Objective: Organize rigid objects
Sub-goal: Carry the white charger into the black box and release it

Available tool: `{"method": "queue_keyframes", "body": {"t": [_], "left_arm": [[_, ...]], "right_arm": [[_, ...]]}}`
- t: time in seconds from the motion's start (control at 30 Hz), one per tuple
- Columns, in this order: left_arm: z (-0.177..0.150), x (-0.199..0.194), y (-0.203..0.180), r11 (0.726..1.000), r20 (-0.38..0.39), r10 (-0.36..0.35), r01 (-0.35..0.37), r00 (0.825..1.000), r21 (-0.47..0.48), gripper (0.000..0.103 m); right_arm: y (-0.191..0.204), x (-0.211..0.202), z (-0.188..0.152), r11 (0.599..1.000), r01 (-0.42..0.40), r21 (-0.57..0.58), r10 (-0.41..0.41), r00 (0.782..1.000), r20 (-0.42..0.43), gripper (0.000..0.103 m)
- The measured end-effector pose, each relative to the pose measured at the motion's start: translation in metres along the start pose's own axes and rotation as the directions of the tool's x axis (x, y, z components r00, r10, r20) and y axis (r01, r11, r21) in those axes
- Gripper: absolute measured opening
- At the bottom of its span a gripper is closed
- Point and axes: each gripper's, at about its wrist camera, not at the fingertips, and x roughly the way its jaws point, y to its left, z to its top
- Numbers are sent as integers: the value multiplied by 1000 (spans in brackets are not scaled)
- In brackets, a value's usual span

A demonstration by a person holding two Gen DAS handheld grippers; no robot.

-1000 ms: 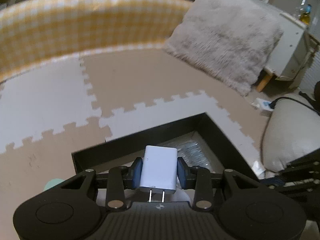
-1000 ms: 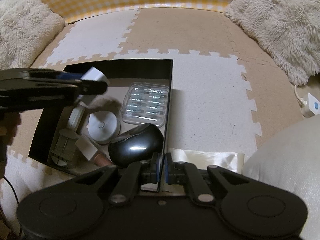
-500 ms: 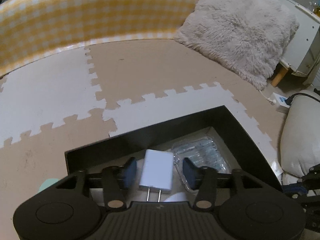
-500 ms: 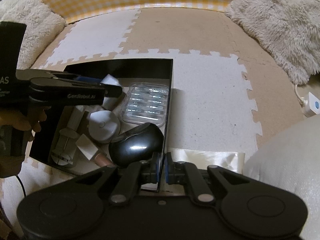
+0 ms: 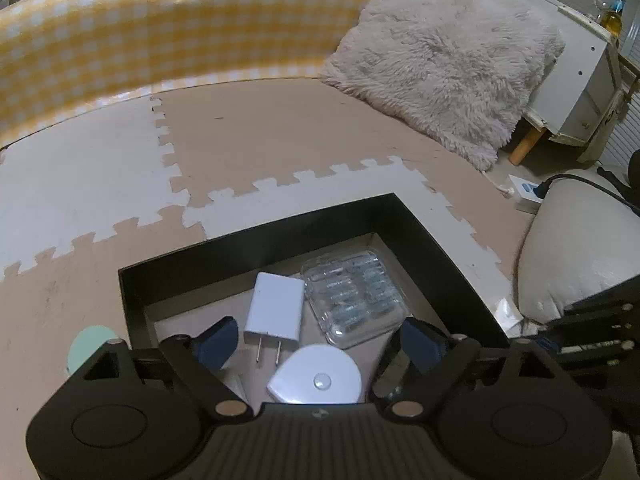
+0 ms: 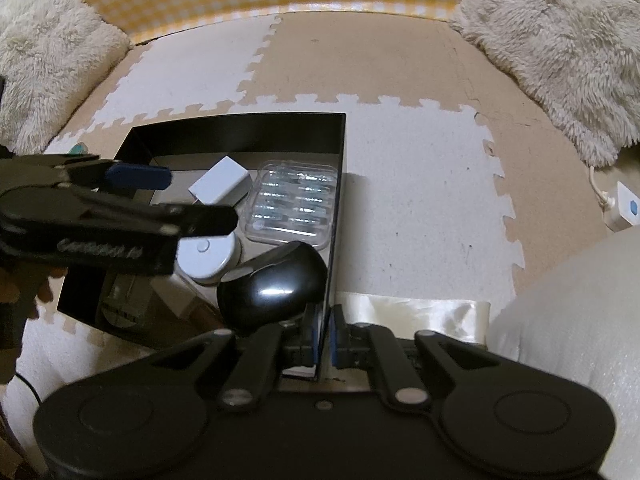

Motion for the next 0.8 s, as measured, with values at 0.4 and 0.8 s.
{"method": "queue_keyframes", "body": {"t": [0.4, 0.8], "left_arm": [[-5, -39, -10, 1000, 50, 0, 0, 999, 11, 103], [-12, -69, -10, 1000, 89, 7, -7, 996, 1, 103]], "right_arm": [[-2, 1, -1, 1000, -9, 9, 9, 1000, -4, 6], [-2, 0, -1, 1000, -9, 24, 9, 1000, 3, 6]]}}
